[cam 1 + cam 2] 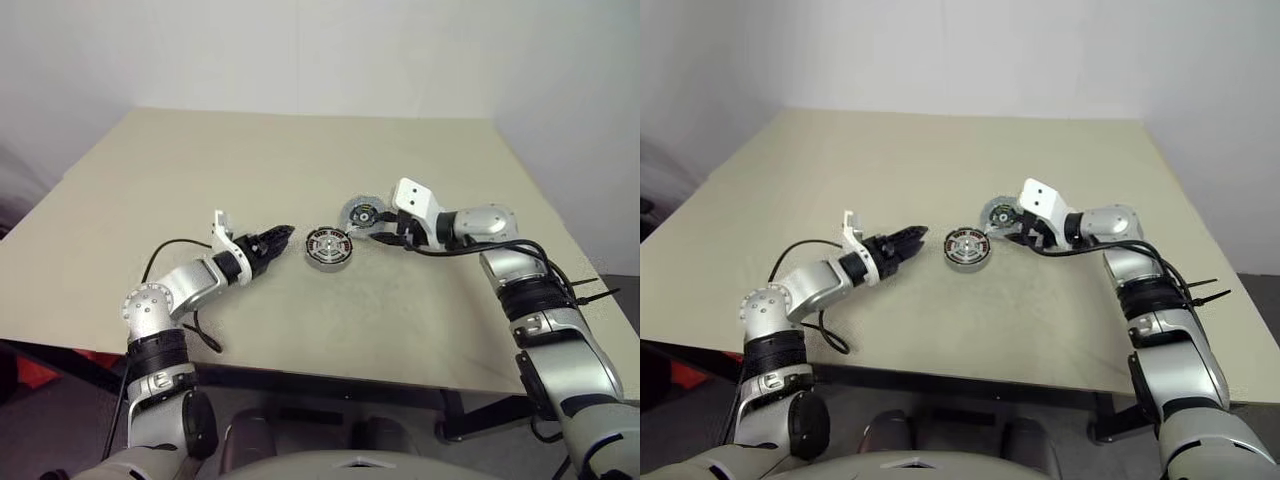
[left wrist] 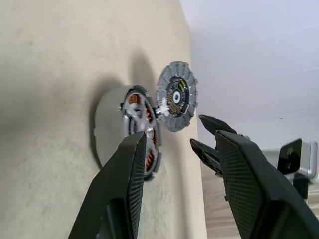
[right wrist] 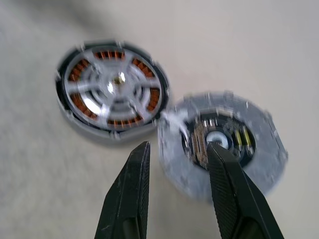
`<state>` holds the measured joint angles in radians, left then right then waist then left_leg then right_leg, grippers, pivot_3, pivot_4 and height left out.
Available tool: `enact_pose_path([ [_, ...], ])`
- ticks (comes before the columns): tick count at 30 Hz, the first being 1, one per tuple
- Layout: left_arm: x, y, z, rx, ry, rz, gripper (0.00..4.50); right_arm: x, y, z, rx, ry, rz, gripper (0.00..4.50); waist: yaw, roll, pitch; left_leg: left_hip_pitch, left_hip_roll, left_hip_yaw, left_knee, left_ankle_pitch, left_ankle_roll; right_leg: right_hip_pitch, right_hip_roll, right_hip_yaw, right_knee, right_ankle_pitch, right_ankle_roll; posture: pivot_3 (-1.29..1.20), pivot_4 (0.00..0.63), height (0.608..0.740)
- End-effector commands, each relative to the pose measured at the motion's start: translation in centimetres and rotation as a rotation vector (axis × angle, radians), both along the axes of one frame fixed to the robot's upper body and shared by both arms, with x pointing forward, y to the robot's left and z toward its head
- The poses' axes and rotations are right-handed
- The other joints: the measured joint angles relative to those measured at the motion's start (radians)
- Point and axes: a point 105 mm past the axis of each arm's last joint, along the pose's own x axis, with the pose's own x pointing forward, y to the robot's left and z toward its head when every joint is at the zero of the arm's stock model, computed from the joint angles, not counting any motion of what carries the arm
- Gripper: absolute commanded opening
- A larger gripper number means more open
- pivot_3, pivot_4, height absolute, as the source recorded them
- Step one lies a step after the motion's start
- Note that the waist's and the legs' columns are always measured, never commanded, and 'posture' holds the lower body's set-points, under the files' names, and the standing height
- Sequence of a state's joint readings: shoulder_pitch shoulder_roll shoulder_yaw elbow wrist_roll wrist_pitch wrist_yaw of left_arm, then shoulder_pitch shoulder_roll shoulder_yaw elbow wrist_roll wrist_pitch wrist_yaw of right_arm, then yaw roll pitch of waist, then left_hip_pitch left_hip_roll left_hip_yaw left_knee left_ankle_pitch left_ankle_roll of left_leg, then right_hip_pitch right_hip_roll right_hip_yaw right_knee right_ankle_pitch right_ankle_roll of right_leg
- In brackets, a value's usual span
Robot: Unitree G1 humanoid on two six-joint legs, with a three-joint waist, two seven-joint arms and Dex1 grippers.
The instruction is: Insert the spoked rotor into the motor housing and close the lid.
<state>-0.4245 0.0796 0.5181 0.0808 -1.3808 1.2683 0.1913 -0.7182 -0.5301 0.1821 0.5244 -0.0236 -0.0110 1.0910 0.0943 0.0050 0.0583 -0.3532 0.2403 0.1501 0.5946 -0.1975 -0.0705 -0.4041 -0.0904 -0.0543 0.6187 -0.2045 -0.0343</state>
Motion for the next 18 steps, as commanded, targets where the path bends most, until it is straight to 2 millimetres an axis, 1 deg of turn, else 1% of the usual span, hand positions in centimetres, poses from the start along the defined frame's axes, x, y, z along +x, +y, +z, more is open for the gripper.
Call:
enact_pose_path([
  [1, -0.4, 0.6, 0.5, 0.007, -0.022, 0.024, 2.35, -0.6, 2.7, 2.8, 0.072, -0.067, 0.089, 1.99, 0.000, 0.000, 0.000, 0.000, 0.000, 0.000, 0.000, 0.000, 0.000, 0.000, 0.000, 0.000, 0.000, 0.000, 0.000, 0.00, 0.000, 0.740],
  [3, -0.3, 1.2, 0.2, 0.019, -0.014, 0.047, 2.35, -1.2, 4.6, 2.6, 0.113, -0.040, 0.124, 1.99, -0.002, -0.001, 0.001, 0.000, 0.001, 0.000, 0.000, 0.000, 0.000, 0.000, 0.001, 0.000, 0.000, 0.000, 0.000, 0.00, 0.000, 0.740],
  [5, -0.3, 1.4, 0.2, 0.030, -0.014, 0.061, 2.35, -1.3, 5.9, 1.8, 0.136, -0.010, 0.127, 1.99, -0.002, -0.002, 0.001, 0.001, 0.002, 0.000, -0.001, 0.000, 0.000, 0.000, 0.002, 0.000, 0.000, 0.000, 0.000, 0.00, 0.000, 0.740],
  [6, -0.3, 1.5, 0.2, 0.035, -0.015, 0.065, 2.38, -1.0, 6.2, 1.4, 0.137, 0.002, 0.107, 1.81, -0.002, -0.002, 0.001, 0.001, 0.002, 0.000, -0.001, 0.000, -0.001, 0.000, 0.002, 0.000, 0.000, 0.000, 0.000, 0.00, 0.000, 0.740],
  [8, -0.2, 1.6, 0.1, 0.044, -0.016, 0.073, 2.38, -0.3, 6.4, 0.5, 0.117, 0.007, 0.063, 1.35, 0.001, -0.002, 0.001, 0.001, 0.001, 0.000, -0.001, 0.000, -0.001, 0.000, 0.002, 0.000, 0.000, 0.000, 0.000, 0.00, 0.000, 0.740],
  [10, -0.2, 1.9, 0.0, 0.048, -0.013, 0.084, 2.38, 0.0, 6.7, -0.3, 0.121, 0.034, 0.043, 0.74, 0.002, -0.002, 0.001, 0.000, 0.000, 0.000, -0.001, 0.000, -0.001, 0.000, 0.000, 0.000, 0.000, 0.000, 0.000, 0.00, 0.000, 0.740],
  [12, -0.2, 2.2, 0.0, 0.056, -0.011, 0.103, 2.38, 0.2, 7.1, -1.9, 0.129, 0.077, 0.012, 0.02, 0.000, -0.003, 0.001, 0.000, 0.000, 0.000, -0.001, 0.000, -0.001, 0.000, 0.000, 0.000, -0.001, 0.000, 0.000, 0.00, 0.000, 0.740],
  [14, -0.2, 2.4, -0.1, 0.071, -0.010, 0.116, 2.38, 0.2, 7.4, -4.0, 0.121, 0.123, -0.023, 0.02, -0.003, -0.003, 0.001, 0.000, 0.000, 0.000, -0.001, 0.001, -0.002, 0.000, 0.000, 0.000, -0.001, 0.000, 0.000, 0.00, 0.000, 0.740],
  [15, -0.2, 2.4, -0.1, 0.073, -0.011, 0.118, 2.38, 0.1, 7.4, -4.7, 0.109, 0.133, -0.027, 0.02, -0.003, -0.002, 0.001, 0.000, 0.001, 0.000, -0.002, 0.001, -0.002, 0.000, 0.001, 0.000, -0.001, 0.000, 0.000, 0.00, 0.000, 0.740],
  [17, -0.2, 2.4, 0.1, 0.079, -0.020, 0.124, 2.38, -0.2, 7.5, -5.5, 0.106, 0.152, -0.024, 0.02, -0.005, -0.003, 0.001, 0.002, 0.001, 0.000, -0.004, 0.001, -0.002, 0.000, 0.001, 0.000, -0.001, 0.000, 0.000, 0.00, 0.000, 0.740],
  [18, -0.2, 2.6, 0.3, 0.082, -0.025, 0.130, 2.38, -0.5, 7.6, -5.6, 0.108, 0.156, -0.013, 0.02, -0.005, -0.003, 0.001, 0.002, 0.001, 0.000, -0.004, 0.001, -0.002, 0.001, 0.001, 0.000, -0.001, 0.000, 0.000, 0.00, 0.000, 0.740],
])
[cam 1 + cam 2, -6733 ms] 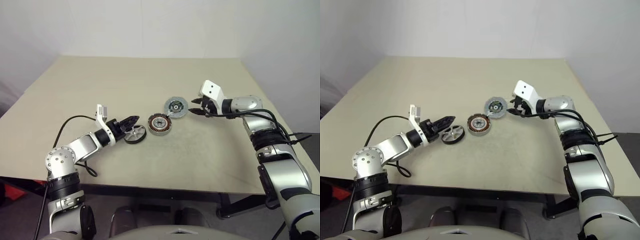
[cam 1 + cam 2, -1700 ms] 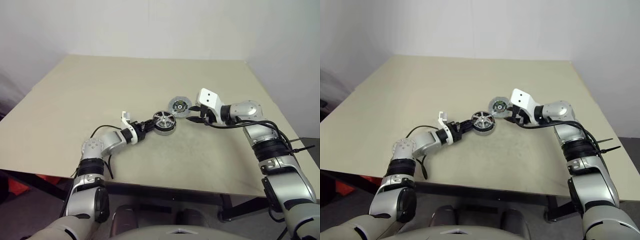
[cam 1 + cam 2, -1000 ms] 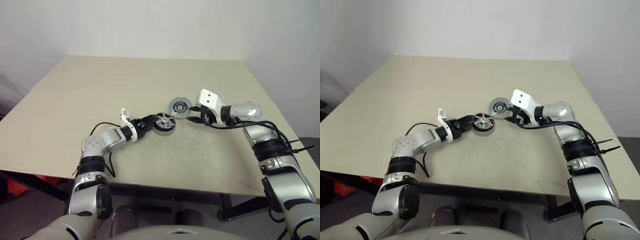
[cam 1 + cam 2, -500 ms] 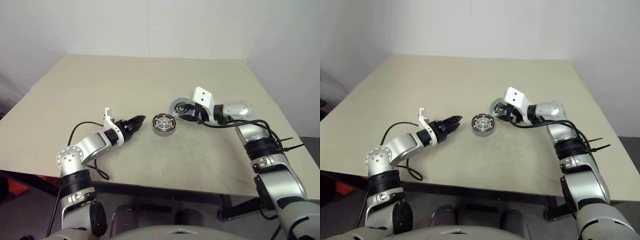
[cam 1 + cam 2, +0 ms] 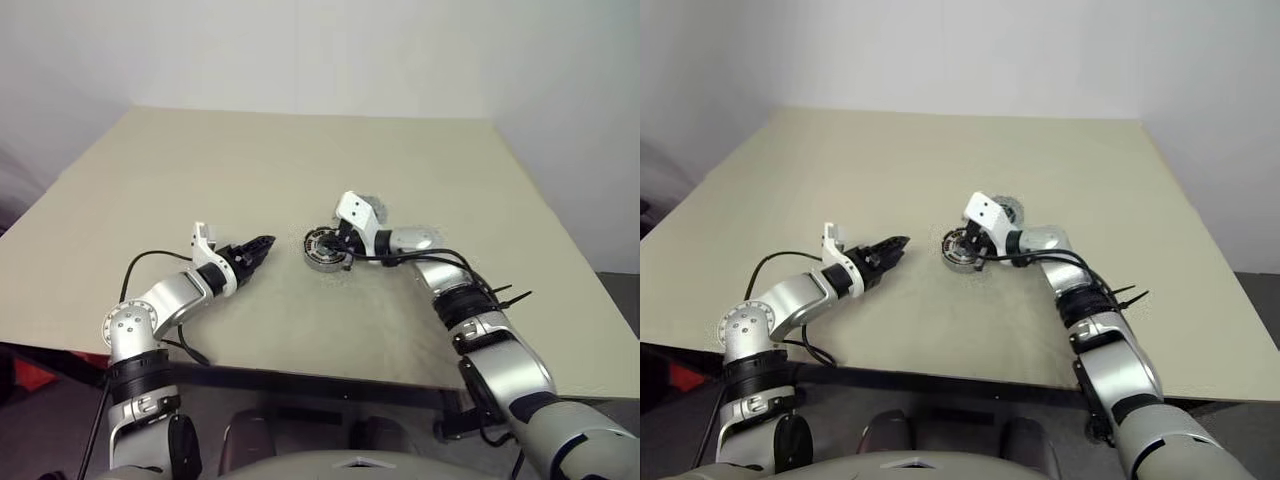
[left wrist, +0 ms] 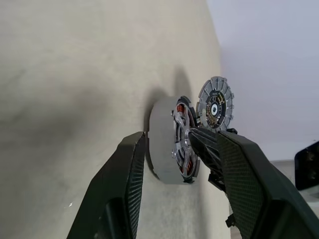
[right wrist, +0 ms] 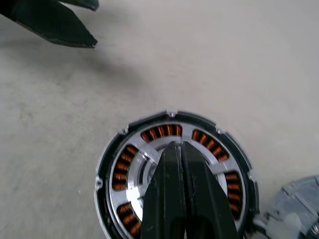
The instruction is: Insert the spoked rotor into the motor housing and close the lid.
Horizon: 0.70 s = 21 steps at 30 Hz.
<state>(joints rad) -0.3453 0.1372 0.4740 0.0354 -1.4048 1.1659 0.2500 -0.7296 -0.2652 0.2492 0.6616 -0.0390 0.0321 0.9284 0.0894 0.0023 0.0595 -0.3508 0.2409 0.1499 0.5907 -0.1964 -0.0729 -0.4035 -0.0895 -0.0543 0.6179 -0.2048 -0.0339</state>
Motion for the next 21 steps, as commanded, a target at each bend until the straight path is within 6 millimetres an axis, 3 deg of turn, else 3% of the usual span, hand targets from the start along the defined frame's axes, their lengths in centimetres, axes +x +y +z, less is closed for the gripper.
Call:
enact_pose_path([
  [1, 0.2, 0.5, 1.6, 0.010, -0.066, 0.022, 2.38, -0.5, -0.2, -1.1, -0.028, 0.023, 0.013, 0.02, 0.000, 0.000, 0.000, 0.001, 0.000, 0.000, 0.000, 0.000, 0.000, 0.001, 0.000, 0.000, 0.000, 0.000, 0.000, 0.00, 0.000, 0.740],
  [4, 0.3, 1.0, 1.5, 0.016, -0.063, 0.036, 2.38, -0.6, -0.2, 0.0, 0.002, 0.005, 0.039, 0.02, 0.000, 0.000, 0.000, 0.001, 0.000, 0.000, 0.000, 0.000, 0.000, 0.001, 0.000, 0.000, 0.000, 0.000, 0.000, 0.00, 0.000, 0.740],
  [9, 0.2, 1.1, 1.2, 0.103, -0.090, 0.007, 2.38, -1.0, -0.1, 4.1, 0.028, -0.102, 0.140, 0.02, 0.003, 0.000, 0.000, 0.000, 0.000, 0.000, 0.000, 0.000, 0.000, 0.000, 0.000, 0.000, 0.000, 0.000, 0.000, 0.00, 0.000, 0.740],
  [12, -0.1, 1.2, 1.4, 0.208, -0.157, -0.024, 2.38, -1.8, -0.4, 5.9, -0.059, -0.167, 0.252, 0.02, 0.003, 0.000, 0.000, 0.000, 0.000, 0.000, -0.002, 0.000, 0.000, 0.000, 0.000, 0.000, -0.001, 0.000, 0.000, 0.00, 0.000, 0.740],
  [17, 0.0, 1.7, 3.4, 0.261, -0.293, -0.028, 2.38, -3.7, -1.9, 4.7, -0.281, -0.123, 0.484, 0.02, 0.003, 0.000, 0.001, 0.000, 0.000, 0.000, -0.002, 0.000, 0.000, 0.000, 0.000, 0.000, -0.001, 0.000, 0.000, 0.00, 0.000, 0.740],
  [21, 0.1, 2.6, 3.8, 0.326, -0.333, -0.021, 2.38, -2.8, -3.0, 4.0, -0.454, -0.163, 0.561, 0.88, -0.004, 0.000, 0.001, 0.001, 0.000, 0.000, -0.002, 0.000, 0.000, 0.000, 0.001, 0.000, 0.001, 0.000, 0.000, 0.00, 0.000, 0.740],
])
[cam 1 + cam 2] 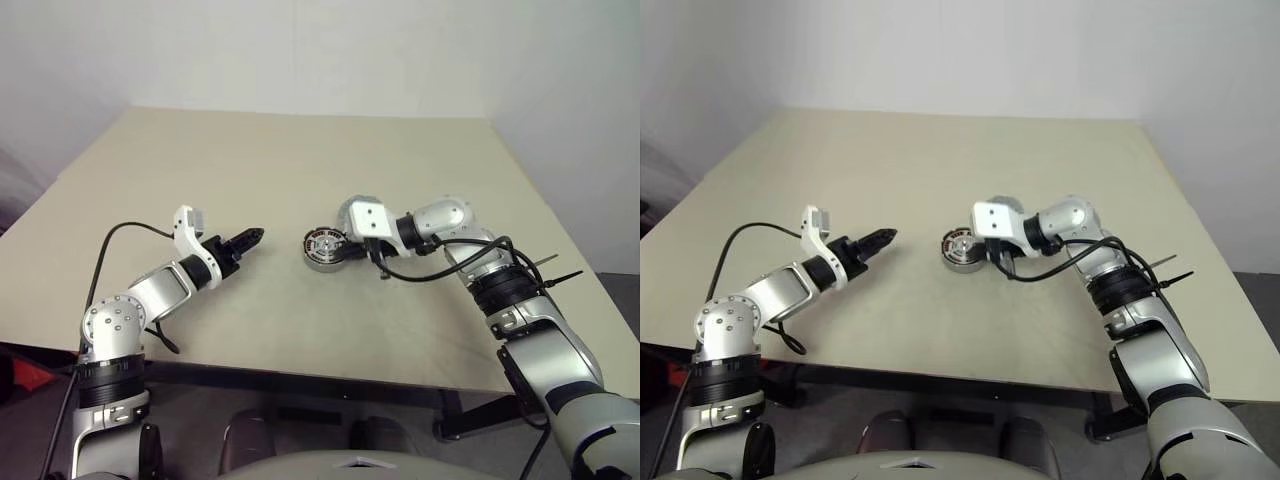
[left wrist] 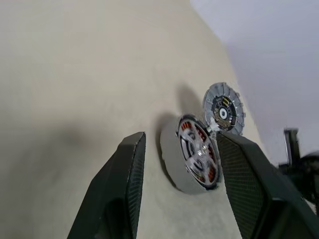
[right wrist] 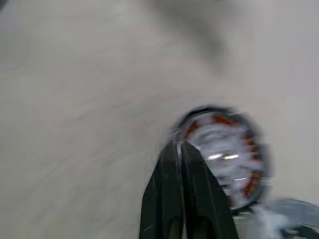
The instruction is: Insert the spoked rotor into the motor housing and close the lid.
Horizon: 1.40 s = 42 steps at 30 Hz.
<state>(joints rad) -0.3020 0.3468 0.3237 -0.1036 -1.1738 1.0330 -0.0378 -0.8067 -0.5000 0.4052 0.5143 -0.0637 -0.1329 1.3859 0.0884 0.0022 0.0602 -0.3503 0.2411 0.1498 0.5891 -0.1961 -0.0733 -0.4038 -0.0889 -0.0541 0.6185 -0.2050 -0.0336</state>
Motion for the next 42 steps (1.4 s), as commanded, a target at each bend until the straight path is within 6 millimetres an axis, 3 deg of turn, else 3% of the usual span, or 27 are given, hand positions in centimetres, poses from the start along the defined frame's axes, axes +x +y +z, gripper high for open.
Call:
enact_pose_path([
  [1, 0.0, 0.2, 1.5, 0.028, -0.083, -0.009, 2.38, 1.6, -0.2, 1.4, -0.094, -0.141, 0.064, 1.20, -0.005, 0.000, 0.000, 0.000, 0.000, 0.000, 0.001, 0.000, 0.000, -0.001, 0.000, 0.000, 0.001, 0.000, 0.000, 0.00, 0.000, 0.740],
  [3, -0.2, 0.2, 1.3, 0.025, -0.080, -0.012, 2.38, 2.3, 0.1, 1.7, -0.116, -0.182, 0.080, 1.83, -0.012, 0.000, 0.000, -0.001, 0.000, 0.000, 0.003, 0.000, 0.000, -0.001, 0.000, 0.000, 0.002, 0.000, 0.000, 0.00, 0.000, 0.740],
  [10, -1.1, -0.2, 0.0, 0.031, -0.047, 0.003, 2.38, 3.6, 0.8, 2.3, -0.146, -0.250, 0.120, 1.83, -0.020, 0.000, 0.000, -0.003, 0.000, 0.000, 0.004, 0.000, 0.001, -0.002, 0.000, 0.000, 0.003, 0.000, 0.000, 0.00, 0.000, 0.740],
  [17, -1.3, 0.9, 0.0, 0.021, -0.043, 0.048, 2.38, 2.3, 1.3, 0.1, -0.172, -0.202, 0.197, 1.83, -0.021, 0.000, 0.000, -0.003, 0.001, 0.000, 0.006, -0.001, 0.001, -0.002, 0.000, 0.000, 0.004, 0.000, -0.001, 0.00, 0.000, 0.740],
  [27, -1.3, 1.0, 0.0, 0.020, -0.042, 0.064, 2.38, 2.8, 2.4, -1.0, -0.179, -0.193, 0.159, 1.83, -0.022, 0.000, 0.000, -0.002, 0.001, 0.000, 0.007, -0.001, 0.001, -0.002, 0.000, 0.000, 0.005, 0.000, -0.001, 0.00, 0.000, 0.740],
  [35, -1.5, 1.1, -0.3, 0.026, -0.033, 0.075, 2.38, 2.9, 1.8, -2.6, -0.213, -0.156, 0.119, 1.83, -0.036, 0.000, 0.000, 0.000, 0.002, 0.000, 0.007, -0.001, 0.001, 0.000, 0.001, 0.001, 0.007, 0.000, -0.001, 0.00, 0.000, 0.740],
  [38, -1.6, 1.3, -0.3, 0.028, -0.032, 0.080, 2.38, 3.0, 1.7, -2.6, -0.212, -0.159, 0.114, 1.24, -0.039, 0.000, 0.000, 0.000, 0.002, 0.000, 0.007, -0.001, 0.001, 0.001, 0.001, 0.001, 0.007, 0.000, -0.001, 0.00, 0.000, 0.740],
  [42, -1.5, 1.4, -0.4, 0.028, -0.030, 0.087, 2.38, 3.1, 1.8, -2.2, -0.207, -0.166, 0.118, 0.01, -0.046, -0.001, 0.000, 0.000, 0.002, -0.001, 0.008, -0.001, 0.001, 0.003, 0.001, 0.001, 0.007, 0.000, -0.001, 0.00, 0.000, 0.740],
])
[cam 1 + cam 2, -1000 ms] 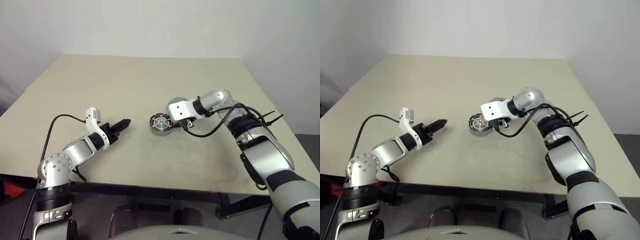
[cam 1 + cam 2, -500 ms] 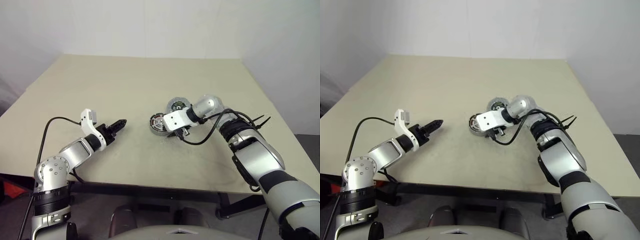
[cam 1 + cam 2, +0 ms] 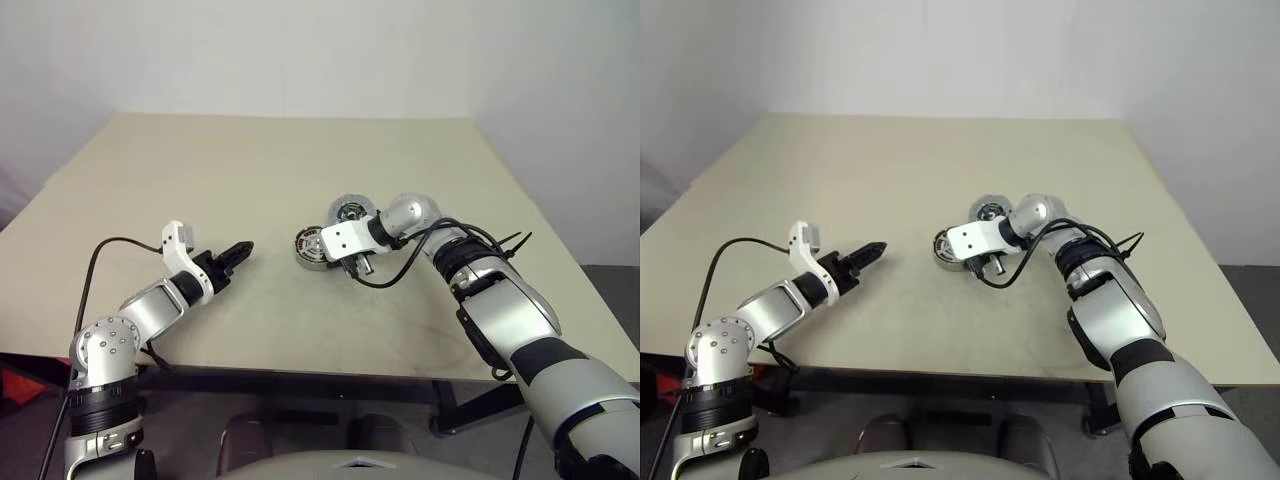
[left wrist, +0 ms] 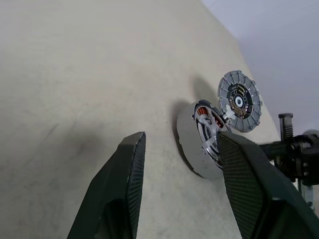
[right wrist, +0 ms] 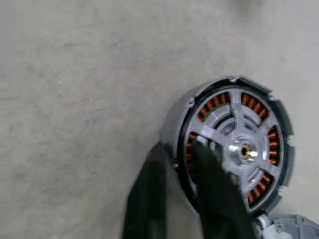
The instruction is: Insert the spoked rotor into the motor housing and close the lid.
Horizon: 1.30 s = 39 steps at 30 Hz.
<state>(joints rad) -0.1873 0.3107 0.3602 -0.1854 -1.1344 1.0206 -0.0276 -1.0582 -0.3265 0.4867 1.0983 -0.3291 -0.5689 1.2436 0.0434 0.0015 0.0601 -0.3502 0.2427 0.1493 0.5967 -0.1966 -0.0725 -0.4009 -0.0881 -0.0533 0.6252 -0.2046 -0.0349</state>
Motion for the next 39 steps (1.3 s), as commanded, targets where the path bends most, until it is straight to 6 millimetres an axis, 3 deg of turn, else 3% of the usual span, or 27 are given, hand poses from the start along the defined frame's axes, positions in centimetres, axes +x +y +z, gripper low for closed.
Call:
enact_pose_path([
  [1, 0.3, 0.4, 1.5, 0.009, -0.061, 0.017, 2.38, 0.4, -0.2, 0.2, -0.020, -0.018, -0.011, 0.00, -0.004, 0.000, 0.000, 0.000, 0.000, 0.000, 0.000, 0.000, 0.000, 0.000, 0.000, 0.000, 0.000, 0.000, 0.000, 0.00, 0.000, 0.740],
  [10, 0.5, 1.0, 1.3, 0.009, -0.053, 0.042, 2.38, 0.9, 0.8, 1.4, 0.050, -0.061, -0.025, 0.00, -0.004, 0.000, 0.000, 0.000, 0.000, 0.000, 0.000, 0.000, 0.000, -0.001, 0.000, 0.000, 0.000, 0.000, -0.001, 0.00, 0.000, 0.740],
  [18, 0.1, 1.1, 0.7, 0.002, -0.039, 0.063, 2.38, -1.3, 2.8, 4.2, 0.169, 0.139, -0.023, 0.00, -0.003, 0.001, 0.001, -0.004, 0.001, -0.001, -0.001, 0.000, 0.000, -0.007, 0.002, 0.000, -0.001, 0.001, -0.002, 0.00, 0.000, 0.740],
  [24, -0.3, 1.3, 0.5, 0.002, -0.034, 0.076, 2.38, -1.8, 3.6, 5.3, 0.197, 0.220, -0.161, 0.00, 0.002, 0.000, 0.001, -0.015, 0.001, -0.001, 0.000, -0.001, 0.001, -0.017, 0.001, -0.001, -0.003, 0.001, -0.002, 0.00, 0.000, 0.740],
  [39, -1.1, 2.3, 0.4, 0.010, -0.030, 0.119, 2.38, -3.9, 6.3, 6.2, 0.225, 0.467, -0.408, 0.00, 0.012, 0.000, 0.001, -0.012, 0.001, -0.001, 0.000, 0.002, -0.003, -0.016, 0.001, 0.000, -0.001, 0.001, -0.002, 0.00, 0.000, 0.740],
])
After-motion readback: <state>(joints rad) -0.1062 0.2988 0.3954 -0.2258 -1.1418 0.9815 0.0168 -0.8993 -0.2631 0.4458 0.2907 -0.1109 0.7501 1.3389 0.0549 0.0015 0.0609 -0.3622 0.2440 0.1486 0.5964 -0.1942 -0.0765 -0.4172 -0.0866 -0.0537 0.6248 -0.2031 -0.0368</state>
